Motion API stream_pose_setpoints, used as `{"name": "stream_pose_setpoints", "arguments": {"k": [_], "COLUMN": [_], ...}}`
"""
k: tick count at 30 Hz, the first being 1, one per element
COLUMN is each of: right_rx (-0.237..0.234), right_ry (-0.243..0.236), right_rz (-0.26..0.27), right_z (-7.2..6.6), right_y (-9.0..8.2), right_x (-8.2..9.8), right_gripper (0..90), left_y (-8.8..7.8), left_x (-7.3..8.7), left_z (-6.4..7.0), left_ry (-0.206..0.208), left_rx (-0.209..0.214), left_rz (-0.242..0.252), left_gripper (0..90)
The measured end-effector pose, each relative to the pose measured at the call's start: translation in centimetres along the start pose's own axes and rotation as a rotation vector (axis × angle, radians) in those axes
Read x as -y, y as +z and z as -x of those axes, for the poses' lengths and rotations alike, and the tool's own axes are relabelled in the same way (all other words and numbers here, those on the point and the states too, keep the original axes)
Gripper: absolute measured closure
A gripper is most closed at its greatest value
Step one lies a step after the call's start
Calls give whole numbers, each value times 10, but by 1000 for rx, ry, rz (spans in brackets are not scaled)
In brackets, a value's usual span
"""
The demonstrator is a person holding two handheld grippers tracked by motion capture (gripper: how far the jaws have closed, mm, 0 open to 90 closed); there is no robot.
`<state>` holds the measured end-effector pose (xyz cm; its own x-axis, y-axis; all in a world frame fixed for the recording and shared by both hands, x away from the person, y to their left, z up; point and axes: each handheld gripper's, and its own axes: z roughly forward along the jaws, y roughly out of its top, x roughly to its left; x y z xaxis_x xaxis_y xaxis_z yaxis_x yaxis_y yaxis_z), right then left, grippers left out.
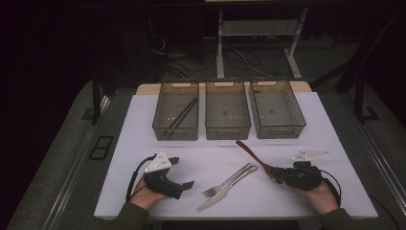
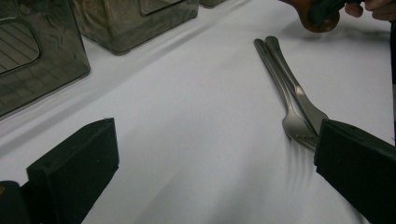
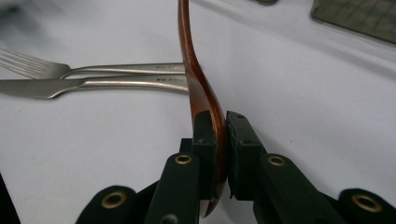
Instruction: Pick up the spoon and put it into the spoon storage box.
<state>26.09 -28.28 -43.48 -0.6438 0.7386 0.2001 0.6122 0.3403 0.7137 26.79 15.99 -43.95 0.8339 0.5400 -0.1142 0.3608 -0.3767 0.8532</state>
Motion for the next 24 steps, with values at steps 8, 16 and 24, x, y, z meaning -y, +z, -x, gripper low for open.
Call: {"name": "stream_pose_setpoints", "arguments": {"k": [8,16,24], "right_rx": [21,35,50], "right_ry": [-5,-11,-4], "right_rz": [20,39,70], "right_z": [3,5,8], "right_y": [-5,-9,-15], "right_x": [-3,-10,-20], "right_gripper": [817,818,818], "left_y": [-1,-2,-2], "left_x": [0,0,0], "left_z": [0,-1,-1], "left_ry": [-1,-2,-2], "left_rx": [-2,-4,-8], "left_rz": [8,12,15], "left_gripper": [0,0,0]}}
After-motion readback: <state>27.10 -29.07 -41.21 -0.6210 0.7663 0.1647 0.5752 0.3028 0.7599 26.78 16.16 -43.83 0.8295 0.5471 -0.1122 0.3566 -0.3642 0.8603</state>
